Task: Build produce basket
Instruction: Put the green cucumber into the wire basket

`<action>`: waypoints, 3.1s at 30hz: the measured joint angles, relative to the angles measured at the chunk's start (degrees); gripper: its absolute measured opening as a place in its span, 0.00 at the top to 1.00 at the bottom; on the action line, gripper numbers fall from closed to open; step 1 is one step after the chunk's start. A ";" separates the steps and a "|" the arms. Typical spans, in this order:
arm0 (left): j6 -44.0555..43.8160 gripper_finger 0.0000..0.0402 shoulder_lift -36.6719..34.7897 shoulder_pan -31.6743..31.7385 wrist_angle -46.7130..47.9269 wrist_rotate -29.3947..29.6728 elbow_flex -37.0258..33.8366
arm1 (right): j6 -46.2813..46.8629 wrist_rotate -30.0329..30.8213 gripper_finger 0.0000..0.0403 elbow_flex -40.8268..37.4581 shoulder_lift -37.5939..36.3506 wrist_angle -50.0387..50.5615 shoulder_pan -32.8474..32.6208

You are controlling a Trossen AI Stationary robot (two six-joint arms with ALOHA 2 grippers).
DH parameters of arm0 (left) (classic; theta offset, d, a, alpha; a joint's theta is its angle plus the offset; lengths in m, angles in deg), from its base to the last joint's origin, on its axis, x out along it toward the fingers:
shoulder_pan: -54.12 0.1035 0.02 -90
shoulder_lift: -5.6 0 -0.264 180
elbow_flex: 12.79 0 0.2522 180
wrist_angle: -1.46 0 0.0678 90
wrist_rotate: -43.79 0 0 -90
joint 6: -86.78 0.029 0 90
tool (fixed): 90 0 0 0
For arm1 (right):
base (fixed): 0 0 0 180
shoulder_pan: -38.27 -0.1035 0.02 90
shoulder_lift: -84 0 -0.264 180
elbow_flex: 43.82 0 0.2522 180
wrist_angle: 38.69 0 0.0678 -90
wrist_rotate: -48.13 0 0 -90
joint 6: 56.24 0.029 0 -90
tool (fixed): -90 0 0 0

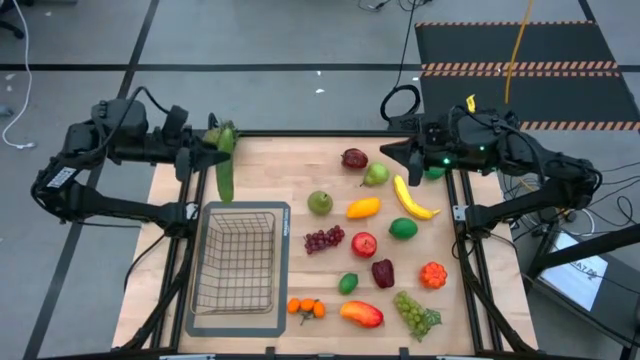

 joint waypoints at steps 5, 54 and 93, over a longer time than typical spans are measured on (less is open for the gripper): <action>16.37 0.65 0.16 0.00 -0.04 2.98 0.00 | -1.30 -0.15 1.00 -0.02 0.33 -0.78 0.08; 4.91 0.65 0.21 0.00 -2.78 2.42 0.00 | -1.07 -0.46 1.00 -0.02 1.42 -0.70 -1.33; -18.29 0.65 1.08 -13.02 8.76 -3.00 -38.08 | -5.99 1.53 1.00 -0.02 1.42 0.16 -1.25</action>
